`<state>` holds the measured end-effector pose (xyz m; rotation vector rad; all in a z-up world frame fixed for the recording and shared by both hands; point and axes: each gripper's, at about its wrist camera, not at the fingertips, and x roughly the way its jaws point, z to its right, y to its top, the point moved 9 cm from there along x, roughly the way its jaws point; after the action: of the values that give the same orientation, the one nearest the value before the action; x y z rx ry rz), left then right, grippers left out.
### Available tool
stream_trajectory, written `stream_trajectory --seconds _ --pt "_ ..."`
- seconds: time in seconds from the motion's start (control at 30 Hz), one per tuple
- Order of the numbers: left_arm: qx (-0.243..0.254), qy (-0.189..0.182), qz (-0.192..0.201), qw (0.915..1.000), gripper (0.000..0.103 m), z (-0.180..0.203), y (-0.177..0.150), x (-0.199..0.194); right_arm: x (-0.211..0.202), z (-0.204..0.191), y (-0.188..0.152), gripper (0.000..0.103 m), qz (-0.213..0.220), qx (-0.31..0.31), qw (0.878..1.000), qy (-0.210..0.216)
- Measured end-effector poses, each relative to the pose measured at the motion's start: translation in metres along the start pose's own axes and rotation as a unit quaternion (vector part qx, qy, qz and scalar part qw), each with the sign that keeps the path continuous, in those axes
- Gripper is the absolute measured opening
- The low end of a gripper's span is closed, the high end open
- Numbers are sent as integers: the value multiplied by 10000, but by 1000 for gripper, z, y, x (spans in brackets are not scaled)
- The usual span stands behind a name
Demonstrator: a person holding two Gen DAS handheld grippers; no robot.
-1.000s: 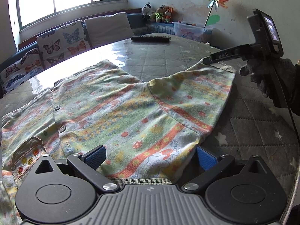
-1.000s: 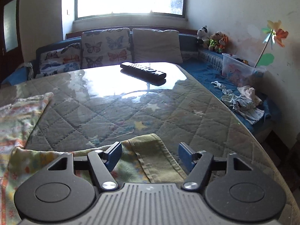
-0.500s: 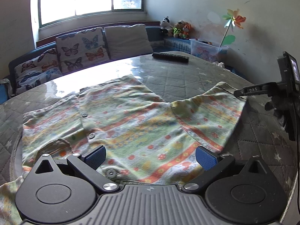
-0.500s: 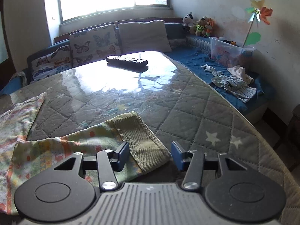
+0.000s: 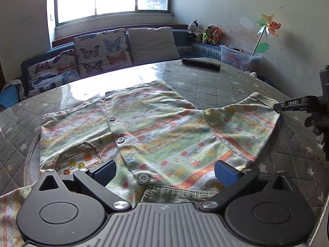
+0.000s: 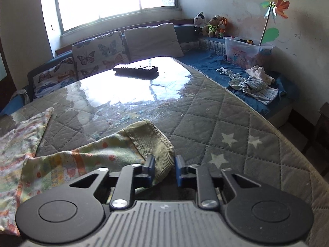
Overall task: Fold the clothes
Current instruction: 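Move the right gripper to the shirt sleeve and grasp its edge, then lift the sleeve with the right gripper, fold it across the shirt, release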
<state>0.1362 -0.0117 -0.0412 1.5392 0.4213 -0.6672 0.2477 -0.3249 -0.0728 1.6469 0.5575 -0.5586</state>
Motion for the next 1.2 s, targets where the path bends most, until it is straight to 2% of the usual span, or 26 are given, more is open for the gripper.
stream_trajectory --seconds 0.07,0.23,0.37,0.5,0.67,0.83,1.0,1.2 --pt "17 64 -16 10000 103 -2 -2 -1 -3 0 3 8 71 89 9999 51" --pt "-69 190 -44 9998 103 -13 -9 -7 -30 -14 24 7 412 102 9984 372" --pt "-169 289 -3 9994 103 -22 -14 -14 -59 -43 43 6 672 -67 9945 806" --pt "-265 407 47 9988 103 -34 -20 -24 -99 -100 64 6 992 -432 9828 1494" --pt "-465 541 153 9973 103 -52 -30 -40 -128 -175 71 6 1145 -1000 9646 2156" --pt "-639 637 250 9956 103 -67 -40 -55 -137 -249 56 6 1019 -1507 9456 2696" --pt "-806 680 323 9939 103 -80 -49 -63 -138 -307 31 6 785 -1934 9301 3022" --pt "-950 683 367 9925 103 -91 -53 -65 -137 -345 -3 6 455 -2305 9177 3203"
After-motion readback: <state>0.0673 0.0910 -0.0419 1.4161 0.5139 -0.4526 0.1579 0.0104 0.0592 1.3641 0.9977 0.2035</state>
